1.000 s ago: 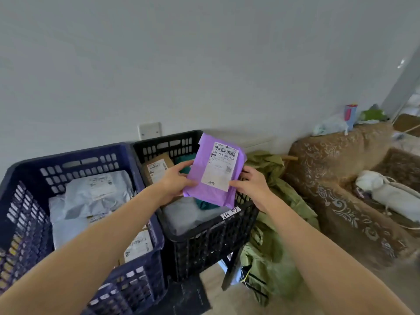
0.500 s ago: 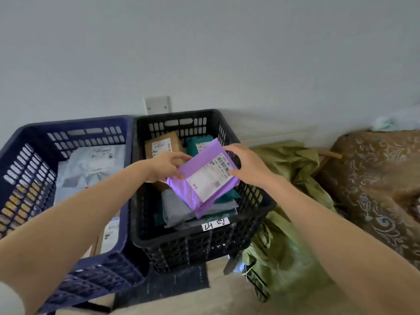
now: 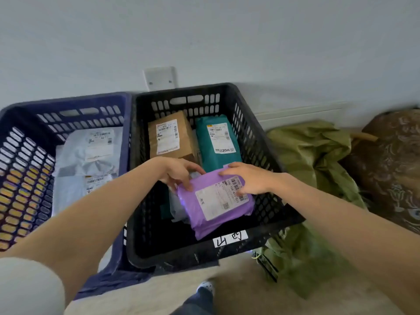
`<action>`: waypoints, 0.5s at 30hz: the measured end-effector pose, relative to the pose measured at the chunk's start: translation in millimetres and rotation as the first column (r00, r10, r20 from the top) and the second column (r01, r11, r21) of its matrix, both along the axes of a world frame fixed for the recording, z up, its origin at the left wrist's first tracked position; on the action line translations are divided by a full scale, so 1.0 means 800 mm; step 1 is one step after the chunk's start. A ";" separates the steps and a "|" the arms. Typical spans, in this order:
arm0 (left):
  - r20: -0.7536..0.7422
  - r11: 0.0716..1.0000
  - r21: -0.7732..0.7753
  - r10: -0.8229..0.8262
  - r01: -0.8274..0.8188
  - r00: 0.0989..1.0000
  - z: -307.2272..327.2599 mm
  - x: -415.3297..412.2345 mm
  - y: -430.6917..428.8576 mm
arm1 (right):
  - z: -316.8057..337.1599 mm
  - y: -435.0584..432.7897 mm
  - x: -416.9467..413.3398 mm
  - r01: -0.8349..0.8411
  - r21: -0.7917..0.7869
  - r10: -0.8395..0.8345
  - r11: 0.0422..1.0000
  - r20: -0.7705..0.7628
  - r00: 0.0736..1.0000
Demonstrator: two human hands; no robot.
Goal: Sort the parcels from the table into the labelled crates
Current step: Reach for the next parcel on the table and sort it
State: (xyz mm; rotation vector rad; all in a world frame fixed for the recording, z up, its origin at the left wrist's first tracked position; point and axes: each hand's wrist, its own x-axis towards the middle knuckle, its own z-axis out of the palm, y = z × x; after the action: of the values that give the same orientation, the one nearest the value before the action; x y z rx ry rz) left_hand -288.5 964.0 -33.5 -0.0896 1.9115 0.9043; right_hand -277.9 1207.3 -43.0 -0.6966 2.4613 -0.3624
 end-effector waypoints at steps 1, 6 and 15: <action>0.040 1.000 0.004 -0.001 0.001 0.999 -0.005 -0.004 0.000 | -0.005 -0.002 -0.003 -0.017 0.022 0.016 1.000 0.018 1.000; 0.226 0.998 0.037 -0.056 0.049 0.973 -0.025 -0.019 0.005 | -0.019 -0.001 -0.014 -0.062 0.082 0.055 0.995 0.086 0.995; 0.209 0.978 -0.024 -0.198 0.208 0.958 -0.057 -0.004 0.033 | -0.035 0.008 -0.009 -0.173 0.195 0.128 0.965 0.227 0.966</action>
State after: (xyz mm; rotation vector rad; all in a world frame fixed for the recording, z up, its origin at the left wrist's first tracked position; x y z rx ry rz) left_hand -291.4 990.1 -79.5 -0.0127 1.7131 0.6853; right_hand -285.1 1213.6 -70.9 -0.7099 2.1881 -0.1045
